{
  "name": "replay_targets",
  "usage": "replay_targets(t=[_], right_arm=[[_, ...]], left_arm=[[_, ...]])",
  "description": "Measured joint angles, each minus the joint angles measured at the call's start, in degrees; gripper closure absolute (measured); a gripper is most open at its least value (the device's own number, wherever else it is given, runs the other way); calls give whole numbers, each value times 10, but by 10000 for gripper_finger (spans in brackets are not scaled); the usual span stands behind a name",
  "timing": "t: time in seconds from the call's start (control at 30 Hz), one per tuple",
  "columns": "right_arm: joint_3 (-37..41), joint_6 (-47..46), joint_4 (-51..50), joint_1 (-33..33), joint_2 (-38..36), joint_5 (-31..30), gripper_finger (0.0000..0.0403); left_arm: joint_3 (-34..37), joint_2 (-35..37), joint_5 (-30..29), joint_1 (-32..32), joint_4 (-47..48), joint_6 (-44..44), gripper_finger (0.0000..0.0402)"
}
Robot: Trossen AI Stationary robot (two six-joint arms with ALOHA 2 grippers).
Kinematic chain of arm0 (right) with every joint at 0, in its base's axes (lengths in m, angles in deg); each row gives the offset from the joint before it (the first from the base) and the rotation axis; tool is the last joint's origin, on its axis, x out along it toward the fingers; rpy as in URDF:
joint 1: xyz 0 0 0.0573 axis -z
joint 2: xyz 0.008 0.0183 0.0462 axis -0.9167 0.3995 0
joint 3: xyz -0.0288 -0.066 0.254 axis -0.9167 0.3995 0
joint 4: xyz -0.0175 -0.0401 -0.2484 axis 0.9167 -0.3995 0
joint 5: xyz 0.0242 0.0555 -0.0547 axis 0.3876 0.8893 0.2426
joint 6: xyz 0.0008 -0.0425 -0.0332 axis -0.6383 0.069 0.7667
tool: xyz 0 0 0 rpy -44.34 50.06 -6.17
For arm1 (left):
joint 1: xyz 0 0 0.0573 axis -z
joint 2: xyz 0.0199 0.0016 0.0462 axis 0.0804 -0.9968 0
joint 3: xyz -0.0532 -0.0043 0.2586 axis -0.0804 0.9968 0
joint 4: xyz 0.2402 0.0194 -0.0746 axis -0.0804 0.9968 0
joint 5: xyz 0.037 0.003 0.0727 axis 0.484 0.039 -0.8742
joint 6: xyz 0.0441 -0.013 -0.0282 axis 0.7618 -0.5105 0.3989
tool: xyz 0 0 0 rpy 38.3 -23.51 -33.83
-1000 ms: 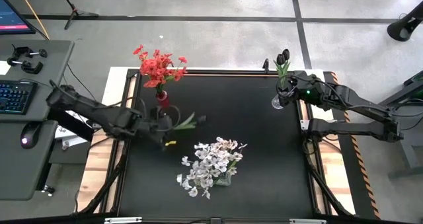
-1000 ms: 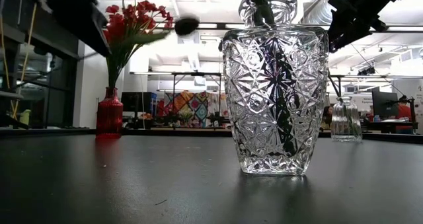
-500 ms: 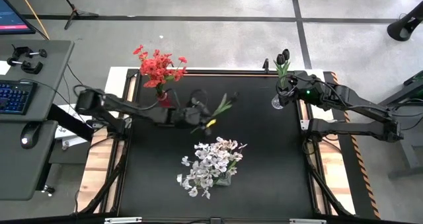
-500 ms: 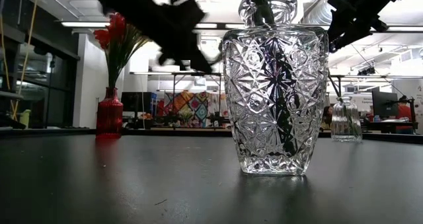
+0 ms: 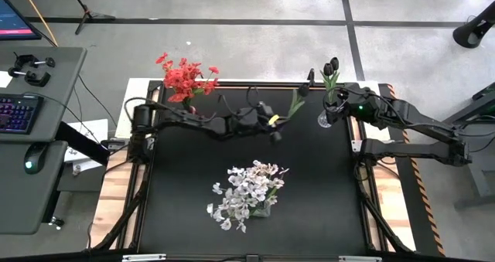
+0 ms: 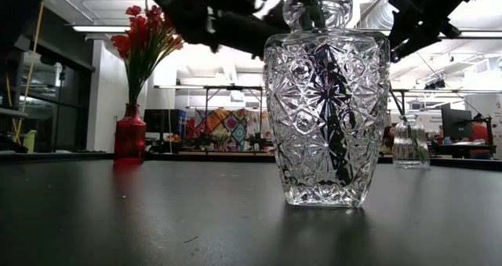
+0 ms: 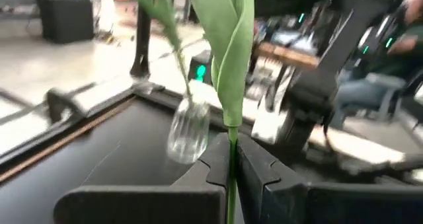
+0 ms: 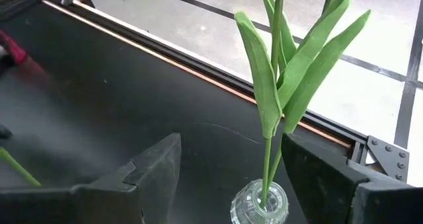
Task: Sort flowers into vase by color
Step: Put the black tulip into the top transparent vase
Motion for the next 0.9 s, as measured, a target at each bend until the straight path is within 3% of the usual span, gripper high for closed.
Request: replay_targets(t=[0.2, 0.4, 0.7, 0.9], right_arm=[[-1, 19, 66, 0, -5, -1, 151], [-22, 65, 159, 0, -18, -13, 151], [-46, 127, 180, 0, -25, -70, 151], [-46, 145, 186, 0, -23, -74, 151]], left_arm=[[-96, -84, 7, -5, -68, -5, 401], [-220, -162, 14, -8, -73, -4, 401], [-441, -300, -3, -22, -89, -4, 401], [-563, -373, -37, -33, -95, 18, 401]])
